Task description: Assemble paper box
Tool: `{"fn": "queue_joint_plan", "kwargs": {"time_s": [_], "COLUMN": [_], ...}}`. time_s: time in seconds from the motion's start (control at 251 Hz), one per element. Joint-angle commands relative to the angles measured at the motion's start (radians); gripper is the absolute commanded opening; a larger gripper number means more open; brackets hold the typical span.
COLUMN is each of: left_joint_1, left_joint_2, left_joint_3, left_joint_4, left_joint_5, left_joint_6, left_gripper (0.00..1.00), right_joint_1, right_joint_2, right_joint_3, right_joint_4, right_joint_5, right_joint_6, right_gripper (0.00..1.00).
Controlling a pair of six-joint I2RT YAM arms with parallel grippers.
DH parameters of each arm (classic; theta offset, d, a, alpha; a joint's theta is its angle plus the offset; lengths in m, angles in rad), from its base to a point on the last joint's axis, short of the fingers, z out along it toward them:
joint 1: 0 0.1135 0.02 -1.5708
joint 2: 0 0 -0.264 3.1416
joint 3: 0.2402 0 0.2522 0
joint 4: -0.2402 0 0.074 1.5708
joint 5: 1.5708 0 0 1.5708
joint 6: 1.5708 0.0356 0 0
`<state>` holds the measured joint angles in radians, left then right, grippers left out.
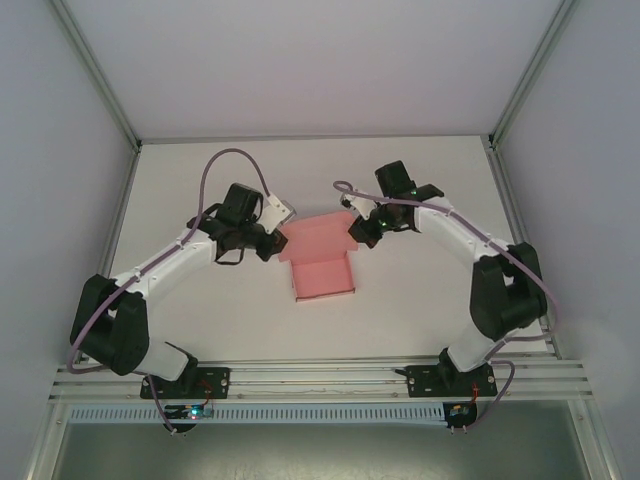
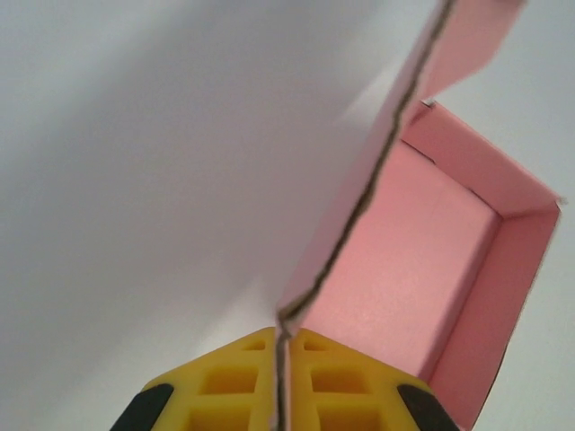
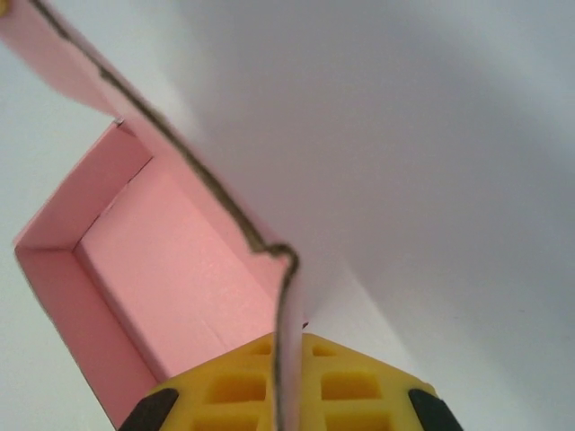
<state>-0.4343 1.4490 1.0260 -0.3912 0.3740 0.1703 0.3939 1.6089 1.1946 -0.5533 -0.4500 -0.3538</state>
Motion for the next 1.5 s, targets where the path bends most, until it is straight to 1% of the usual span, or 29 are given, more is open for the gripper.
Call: {"fn": "queue_joint_plan", "kwargs": {"time_s": [0.0, 0.056, 0.076, 0.128, 0.176, 0.204, 0.267, 0.355, 0.471, 0.563, 0.631, 0.71, 0.794, 0.898, 1.018, 1.085, 1.193, 1.249, 1.317, 1.433, 1.493], "left_joint_1": [-0.058, -0.081, -0.088, -0.113, -0.143, -0.159, -0.185, -0.217, -0.236, -0.239, -0.240, -0.239, -0.241, -0.245, -0.245, -0.245, -0.246, -0.246, -0.247, -0.268, -0.288], "left_joint_2": [0.021, 0.042, 0.048, 0.063, 0.071, 0.078, 0.093, 0.106, 0.093, 0.076, 0.068, 0.072, 0.093, 0.112, 0.111, 0.106, 0.086, 0.077, 0.073, 0.068, 0.064], "left_joint_3": [0.087, 0.114, 0.121, 0.127, 0.120, 0.117, 0.116, 0.123, 0.079, 0.050, 0.029, 0.016, 0.008, -0.028, -0.087, -0.116, -0.172, -0.199, -0.225, -0.265, -0.287], "left_joint_4": [0.095, 0.085, 0.085, 0.081, 0.100, 0.107, 0.114, 0.117, 0.211, 0.281, 0.333, 0.376, 0.398, 0.444, 0.453, 0.460, 0.481, 0.492, 0.515, 0.560, 0.576], "left_joint_5": [-0.216, -0.271, -0.277, -0.294, -0.349, -0.380, -0.431, -0.458, -0.436, -0.454, -0.451, -0.444, -0.439, -0.402, -0.411, -0.384, -0.354, -0.352, -0.323, -0.289, -0.302], "left_joint_6": [-0.232, -0.316, -0.331, -0.363, -0.399, -0.419, -0.474, -0.526, -0.622, -0.687, -0.721, -0.734, -0.743, -0.718, -0.700, -0.692, -0.666, -0.677, -0.684, -0.692, -0.673], "left_gripper": [0.00, 0.00, 0.00, 0.00, 0.00, 0.00, 0.00, 0.00, 0.00, 0.00, 0.00, 0.00, 0.00, 0.00, 0.00, 0.00, 0.00, 0.00, 0.00, 0.00, 0.00], "right_joint_1": [0.094, 0.142, 0.158, 0.205, 0.251, 0.278, 0.323, 0.371, 0.441, 0.482, 0.502, 0.514, 0.518, 0.523, 0.532, 0.540, 0.561, 0.580, 0.598, 0.615, 0.626], "right_joint_2": [-0.104, -0.143, -0.154, -0.170, -0.179, -0.183, -0.182, -0.171, -0.170, -0.163, -0.144, -0.120, -0.104, -0.082, -0.062, -0.060, -0.067, -0.075, -0.092, -0.120, -0.121], "right_joint_3": [-0.107, -0.167, -0.188, -0.221, -0.245, -0.258, -0.276, -0.289, -0.319, -0.335, -0.336, -0.345, -0.388, -0.432, -0.461, -0.480, -0.479, -0.496, -0.520, -0.557, -0.575], "right_joint_4": [0.250, 0.333, 0.361, 0.395, 0.425, 0.444, 0.494, 0.557, 0.683, 0.776, 0.825, 0.857, 0.942, 1.018, 1.009, 0.994, 0.896, 0.897, 0.897, 0.876, 0.877], "right_joint_5": [0.235, 0.344, 0.400, 0.538, 0.690, 0.754, 0.859, 0.971, 1.111, 1.142, 1.136, 1.140, 1.133, 1.118, 1.120, 1.110, 1.129, 1.144, 1.170, 1.200, 1.207], "right_joint_6": [0.343, 0.456, 0.503, 0.597, 0.689, 0.727, 0.794, 0.877, 0.947, 0.952, 0.918, 0.911, 0.929, 0.912, 0.916, 0.925, 0.940, 0.933, 0.928, 0.960, 0.987], "right_gripper": [0.00, 0.02, 0.00, 0.00, 0.00, 0.00, 0.00, 0.00, 0.00, 0.00, 0.00, 0.00, 0.00, 0.00, 0.00, 0.00, 0.00, 0.00, 0.00, 0.00, 0.01]}}
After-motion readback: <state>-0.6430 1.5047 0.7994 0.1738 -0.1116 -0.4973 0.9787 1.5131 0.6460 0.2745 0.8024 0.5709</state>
